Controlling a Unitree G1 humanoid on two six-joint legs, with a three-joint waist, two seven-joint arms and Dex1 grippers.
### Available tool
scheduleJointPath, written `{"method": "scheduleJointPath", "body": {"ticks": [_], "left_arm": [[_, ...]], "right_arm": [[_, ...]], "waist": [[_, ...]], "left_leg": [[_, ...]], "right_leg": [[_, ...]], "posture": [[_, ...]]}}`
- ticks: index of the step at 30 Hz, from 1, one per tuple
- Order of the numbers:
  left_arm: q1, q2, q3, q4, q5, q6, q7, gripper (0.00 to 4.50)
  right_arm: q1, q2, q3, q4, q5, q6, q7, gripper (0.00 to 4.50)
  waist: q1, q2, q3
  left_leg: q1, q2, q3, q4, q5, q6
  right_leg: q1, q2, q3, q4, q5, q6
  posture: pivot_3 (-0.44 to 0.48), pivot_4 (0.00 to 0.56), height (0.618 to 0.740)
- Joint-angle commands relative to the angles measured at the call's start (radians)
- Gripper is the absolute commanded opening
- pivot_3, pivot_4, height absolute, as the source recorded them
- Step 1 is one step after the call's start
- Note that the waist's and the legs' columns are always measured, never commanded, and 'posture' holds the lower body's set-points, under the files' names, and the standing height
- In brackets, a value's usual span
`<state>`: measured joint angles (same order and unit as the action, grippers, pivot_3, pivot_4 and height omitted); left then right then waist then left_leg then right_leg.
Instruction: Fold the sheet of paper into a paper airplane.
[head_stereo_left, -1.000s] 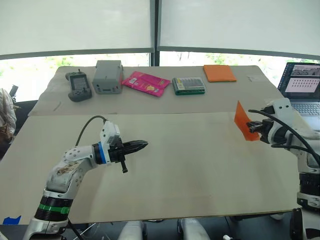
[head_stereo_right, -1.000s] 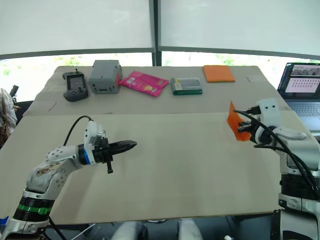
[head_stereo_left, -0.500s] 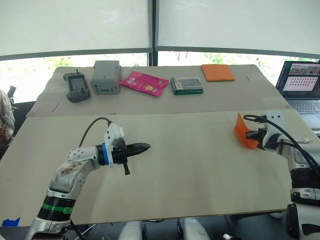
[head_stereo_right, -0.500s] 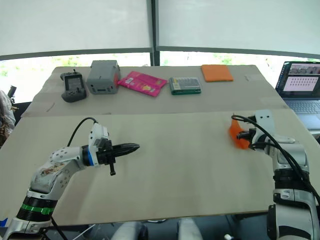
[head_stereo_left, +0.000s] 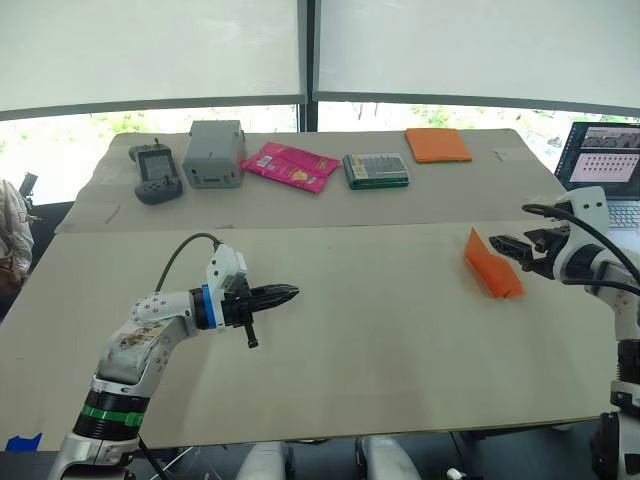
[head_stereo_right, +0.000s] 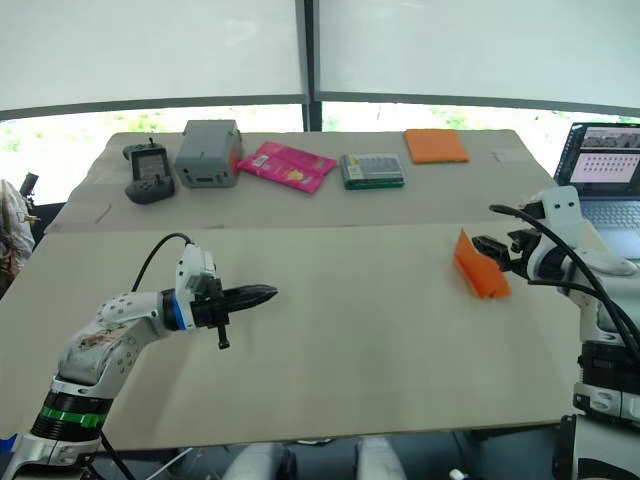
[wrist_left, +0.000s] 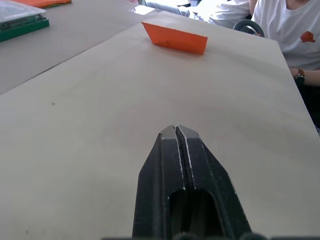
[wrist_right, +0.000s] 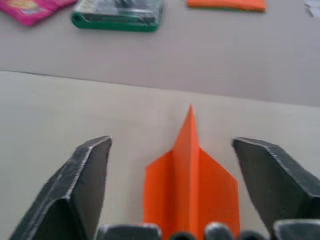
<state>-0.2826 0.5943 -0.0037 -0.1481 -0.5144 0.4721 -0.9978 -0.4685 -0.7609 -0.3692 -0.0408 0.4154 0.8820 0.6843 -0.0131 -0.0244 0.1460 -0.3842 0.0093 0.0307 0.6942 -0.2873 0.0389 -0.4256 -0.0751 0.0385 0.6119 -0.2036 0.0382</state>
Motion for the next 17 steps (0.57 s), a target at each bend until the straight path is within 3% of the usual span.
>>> {"method": "scheduleJointPath", "body": {"ticks": [1, 4, 7, 13, 17], "left_arm": [[0.017, 0.0, 0.031, -0.027, 0.033, 0.001, 0.081, 0.0], [0.084, -0.008, 0.051, -0.064, 0.068, -0.013, 0.16, 0.0], [0.157, -0.016, 0.068, -0.12, 0.064, -0.006, 0.203, 0.0], [0.299, -0.059, 0.108, -0.195, 0.072, -0.052, 0.279, 0.0], [0.356, -0.076, 0.11, -0.132, 0.143, -0.138, 0.314, 0.0]], "right_arm": [[0.148, 0.049, 0.028, -0.299, 0.118, -0.071, 0.096, 4.45], [0.359, 0.096, 0.126, -0.45, 0.05, -0.281, 0.147, 4.45], [0.463, 0.184, 0.167, -0.441, 0.028, -0.372, 0.106, 4.45], [0.553, 0.263, 0.256, -0.366, -0.066, -0.511, 0.053, 4.45], [0.548, 0.296, 0.284, -0.348, -0.075, -0.54, 0.027, 4.45]], "waist": [[-0.001, 0.0, 0.0], [0.001, 0.0, 0.0], [0.001, 0.001, 0.001], [0.001, 0.0, 0.001], [0.001, 0.0, 0.001]], "left_leg": [[0.0, 0.001, 0.0, 0.0, 0.0, 0.0], [0.0, 0.003, -0.001, -0.001, -0.001, 0.001], [-0.002, 0.0, 0.001, 0.0, -0.001, 0.001], [0.004, 0.0, 0.003, 0.002, -0.001, 0.001], [0.005, 0.001, 0.003, 0.0, -0.001, 0.001]], "right_leg": [[0.0, 0.001, 0.0, 0.0, 0.0, 0.0], [0.001, 0.003, -0.001, -0.001, -0.001, 0.001], [-0.002, -0.001, 0.001, 0.0, -0.001, 0.001], [0.003, -0.003, 0.003, -0.001, 0.0, 0.002], [0.001, -0.001, 0.003, 0.001, -0.001, 0.0]], "posture": [[0.0, 0.15, 0.74], [0.0, 0.15, 0.74], [0.0, 0.15, 0.74], [0.0, 0.15, 0.74], [0.0, 0.15, 0.74]]}}
